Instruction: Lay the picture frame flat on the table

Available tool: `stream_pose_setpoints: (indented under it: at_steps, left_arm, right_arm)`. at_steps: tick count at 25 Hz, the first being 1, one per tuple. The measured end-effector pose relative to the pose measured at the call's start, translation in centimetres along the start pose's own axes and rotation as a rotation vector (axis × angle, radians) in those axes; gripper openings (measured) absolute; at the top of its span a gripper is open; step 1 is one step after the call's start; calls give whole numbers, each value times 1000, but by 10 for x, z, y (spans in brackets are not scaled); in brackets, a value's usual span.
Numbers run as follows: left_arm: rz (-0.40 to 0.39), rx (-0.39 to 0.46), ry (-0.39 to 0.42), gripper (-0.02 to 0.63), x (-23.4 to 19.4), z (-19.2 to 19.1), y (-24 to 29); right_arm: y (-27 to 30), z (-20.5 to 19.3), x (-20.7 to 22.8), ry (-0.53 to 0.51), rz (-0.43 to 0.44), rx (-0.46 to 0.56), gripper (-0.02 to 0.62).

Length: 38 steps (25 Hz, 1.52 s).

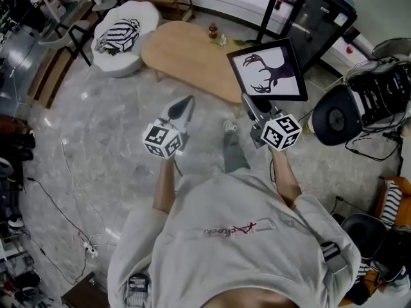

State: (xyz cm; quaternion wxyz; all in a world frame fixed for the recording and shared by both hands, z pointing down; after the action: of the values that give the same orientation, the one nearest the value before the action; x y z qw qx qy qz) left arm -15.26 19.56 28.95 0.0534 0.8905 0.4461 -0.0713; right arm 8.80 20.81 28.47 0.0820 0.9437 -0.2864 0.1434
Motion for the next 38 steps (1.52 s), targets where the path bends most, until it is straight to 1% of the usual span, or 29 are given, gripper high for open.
stream_pose_setpoints:
  at_steps: [6, 17, 27, 38]
  left_arm:
    - [14, 6, 1, 0, -18, -3, 15]
    - [12, -4, -3, 0, -72, 4, 72]
    - [57, 3, -23, 0, -137, 19, 128]
    - [110, -10, -33, 0, -187, 37, 197]
  right_arm:
    - [22, -3, 13, 0, 19, -4, 74]
    - [82, 17, 64, 1, 27, -8, 72]
    - [162, 50, 115, -9, 69, -22, 72]
    - [228, 83, 174, -12, 136, -46, 74]
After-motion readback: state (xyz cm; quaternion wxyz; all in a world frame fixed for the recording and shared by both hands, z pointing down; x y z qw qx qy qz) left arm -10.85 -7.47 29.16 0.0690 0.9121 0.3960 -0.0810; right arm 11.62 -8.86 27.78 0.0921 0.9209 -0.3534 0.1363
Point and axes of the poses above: the fingertips, and each gripper's own axes: y forward along the fingers, x to its right, z out of its top, the point moved 6 cm from there along -y, backward along the fingers, and after that the axes turned 5 degrees about -z, right-handed, at the moved point
